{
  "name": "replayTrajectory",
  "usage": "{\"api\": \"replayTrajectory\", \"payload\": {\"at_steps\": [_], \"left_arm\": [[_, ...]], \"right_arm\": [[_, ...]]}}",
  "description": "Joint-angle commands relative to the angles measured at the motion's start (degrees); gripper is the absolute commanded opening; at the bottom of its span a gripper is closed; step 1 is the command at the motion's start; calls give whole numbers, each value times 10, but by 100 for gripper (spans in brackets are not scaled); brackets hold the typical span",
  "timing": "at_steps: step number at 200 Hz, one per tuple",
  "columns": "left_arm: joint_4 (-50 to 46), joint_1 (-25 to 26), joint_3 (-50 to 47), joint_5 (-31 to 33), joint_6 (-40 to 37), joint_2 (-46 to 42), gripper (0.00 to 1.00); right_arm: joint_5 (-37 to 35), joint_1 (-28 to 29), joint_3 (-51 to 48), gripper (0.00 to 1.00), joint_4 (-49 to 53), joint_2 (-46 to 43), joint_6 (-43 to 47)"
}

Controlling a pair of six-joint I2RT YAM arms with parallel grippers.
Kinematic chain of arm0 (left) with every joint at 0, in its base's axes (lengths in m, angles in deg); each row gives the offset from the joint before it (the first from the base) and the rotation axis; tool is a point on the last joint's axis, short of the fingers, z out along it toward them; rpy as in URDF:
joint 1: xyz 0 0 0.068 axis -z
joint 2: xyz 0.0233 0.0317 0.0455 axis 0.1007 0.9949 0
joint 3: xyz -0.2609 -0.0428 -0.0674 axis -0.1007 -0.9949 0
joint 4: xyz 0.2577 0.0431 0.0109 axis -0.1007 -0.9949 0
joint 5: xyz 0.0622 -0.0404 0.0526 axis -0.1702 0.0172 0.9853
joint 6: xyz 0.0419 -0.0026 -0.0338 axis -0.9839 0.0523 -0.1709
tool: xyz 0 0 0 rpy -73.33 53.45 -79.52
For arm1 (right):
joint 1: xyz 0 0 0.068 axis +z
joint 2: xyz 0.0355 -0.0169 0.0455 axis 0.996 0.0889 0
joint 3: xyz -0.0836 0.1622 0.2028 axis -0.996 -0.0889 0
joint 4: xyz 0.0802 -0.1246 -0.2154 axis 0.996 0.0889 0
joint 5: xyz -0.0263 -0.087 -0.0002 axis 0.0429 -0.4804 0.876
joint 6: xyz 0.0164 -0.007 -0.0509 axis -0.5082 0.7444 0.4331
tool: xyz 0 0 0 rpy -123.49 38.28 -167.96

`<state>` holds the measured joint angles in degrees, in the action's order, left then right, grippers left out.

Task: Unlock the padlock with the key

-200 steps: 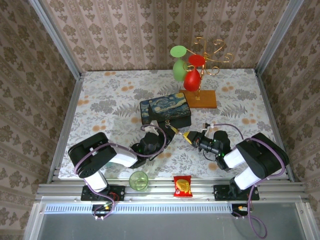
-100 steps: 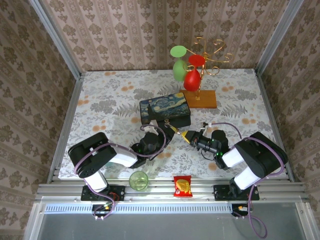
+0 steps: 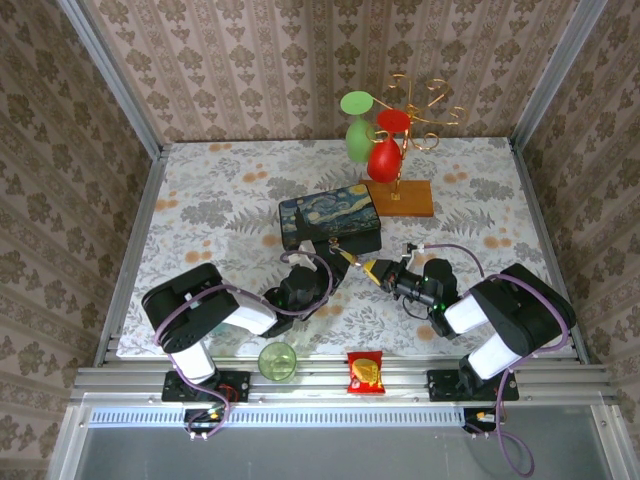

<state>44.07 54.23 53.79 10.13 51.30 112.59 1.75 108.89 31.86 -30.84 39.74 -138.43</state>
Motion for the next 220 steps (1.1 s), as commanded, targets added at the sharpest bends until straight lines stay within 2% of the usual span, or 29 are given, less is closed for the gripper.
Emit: {"api": "replayTrajectory", "payload": {"at_steps": [1,100,153,191,220], "left_arm": [[63,12,-1,-20,2,-6,0],[60,13,12,-32,9,3,0],[39,18,33,-49,3,-10,0],[30,22,42,-58,2,-1,0],[65,19,43,-64,20,34,0]], "right_arm": [[9,-10,9,0,-10,-14,3],[33,-10,30,0,-8,-11,5],[85,-26,67,0,-8,80,1],[89,-25,84,0,-8,85,4],[102,-1,106,0,-5,89,-3]]}}
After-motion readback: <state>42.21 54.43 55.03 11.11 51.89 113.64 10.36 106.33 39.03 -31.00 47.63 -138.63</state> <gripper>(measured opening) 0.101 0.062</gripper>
